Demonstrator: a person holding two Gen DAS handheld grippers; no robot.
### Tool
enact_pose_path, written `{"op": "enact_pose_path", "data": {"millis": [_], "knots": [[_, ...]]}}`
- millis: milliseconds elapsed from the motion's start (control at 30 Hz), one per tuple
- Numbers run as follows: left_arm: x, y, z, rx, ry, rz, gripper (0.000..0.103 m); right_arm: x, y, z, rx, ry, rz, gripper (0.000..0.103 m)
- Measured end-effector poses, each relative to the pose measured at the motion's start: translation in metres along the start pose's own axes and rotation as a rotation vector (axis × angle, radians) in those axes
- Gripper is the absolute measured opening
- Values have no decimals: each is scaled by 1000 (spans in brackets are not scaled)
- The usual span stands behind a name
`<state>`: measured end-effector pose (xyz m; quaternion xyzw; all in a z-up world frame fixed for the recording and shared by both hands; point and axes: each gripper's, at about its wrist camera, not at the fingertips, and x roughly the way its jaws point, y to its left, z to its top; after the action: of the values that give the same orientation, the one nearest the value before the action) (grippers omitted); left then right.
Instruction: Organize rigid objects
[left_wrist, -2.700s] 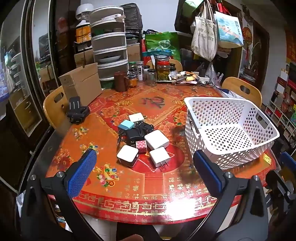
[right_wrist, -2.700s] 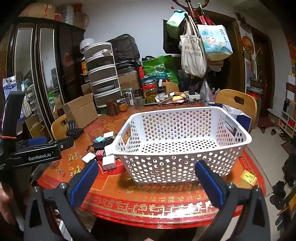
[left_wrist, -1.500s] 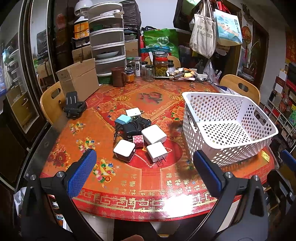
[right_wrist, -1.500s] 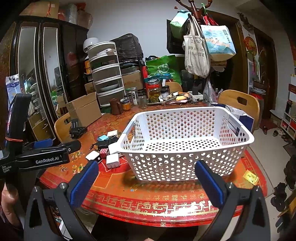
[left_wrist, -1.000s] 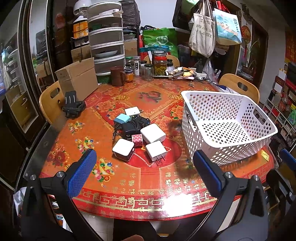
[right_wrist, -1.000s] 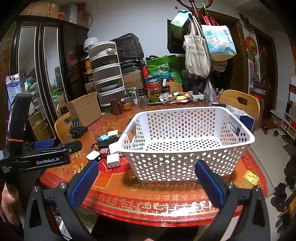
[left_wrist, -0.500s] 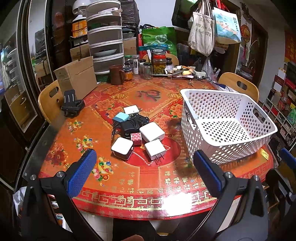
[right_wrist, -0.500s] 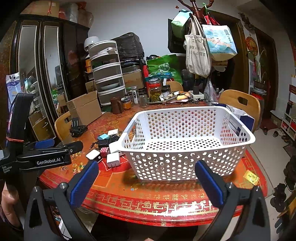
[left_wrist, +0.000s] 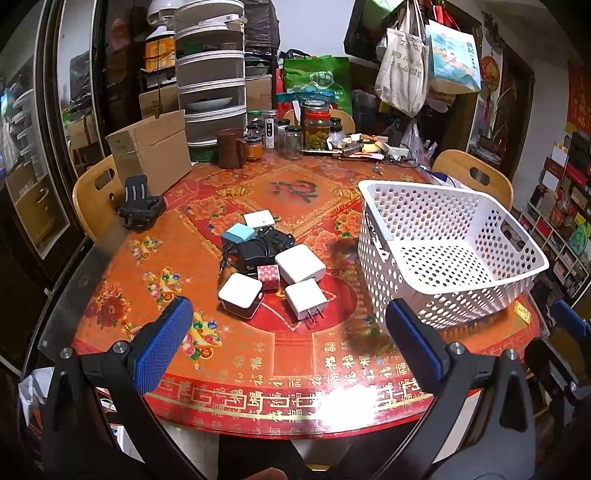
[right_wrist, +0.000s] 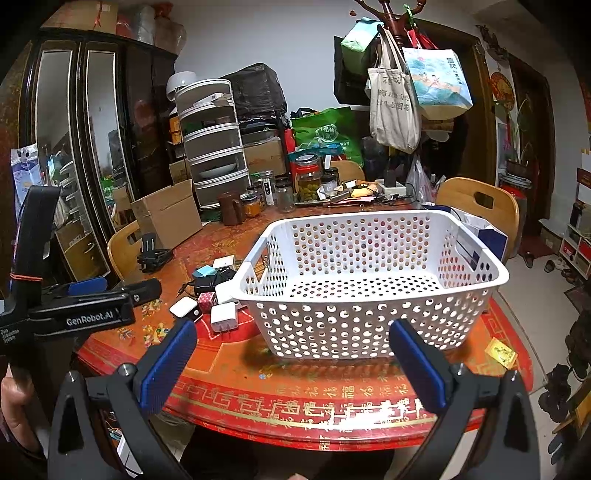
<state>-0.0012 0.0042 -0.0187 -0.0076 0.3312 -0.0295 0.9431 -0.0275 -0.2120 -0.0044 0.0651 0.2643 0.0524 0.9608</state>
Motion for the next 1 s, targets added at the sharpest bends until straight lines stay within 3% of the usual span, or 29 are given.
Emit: {"op": "enact_pose_path", "data": {"millis": [133,233,333,433,500,567,600,667,767,867,1000], "knots": [[1,17,-2,-82,-61,-44,103,7,-7,-3,0,12,-19,103],[11,37,-4,-139,-87,-67,103,9,-29,2,21,-12,-119,103],[32,56,-2,-130,-77,-99,103,9,-98,25,165,-50,-228,103],[57,70,2,-120,-64,-45,103,28,-165,48,283,15,-273,100],[80,76,4,-102,-16,29,103,44,-194,59,290,56,-292,88],[104,81,0,-73,60,16,103,67,-217,67,284,128,-325,73],[114,83,-2,-65,86,6,103,76,-225,69,285,153,-313,70],[130,91,-9,-63,128,-3,103,101,-238,68,296,225,-264,52],[141,96,-14,-51,148,-4,103,119,-246,62,303,256,-269,36],[149,99,-16,-24,157,21,103,132,-245,57,316,272,-258,21],[157,96,-20,-16,174,9,103,143,-244,51,296,301,-252,15]]}}
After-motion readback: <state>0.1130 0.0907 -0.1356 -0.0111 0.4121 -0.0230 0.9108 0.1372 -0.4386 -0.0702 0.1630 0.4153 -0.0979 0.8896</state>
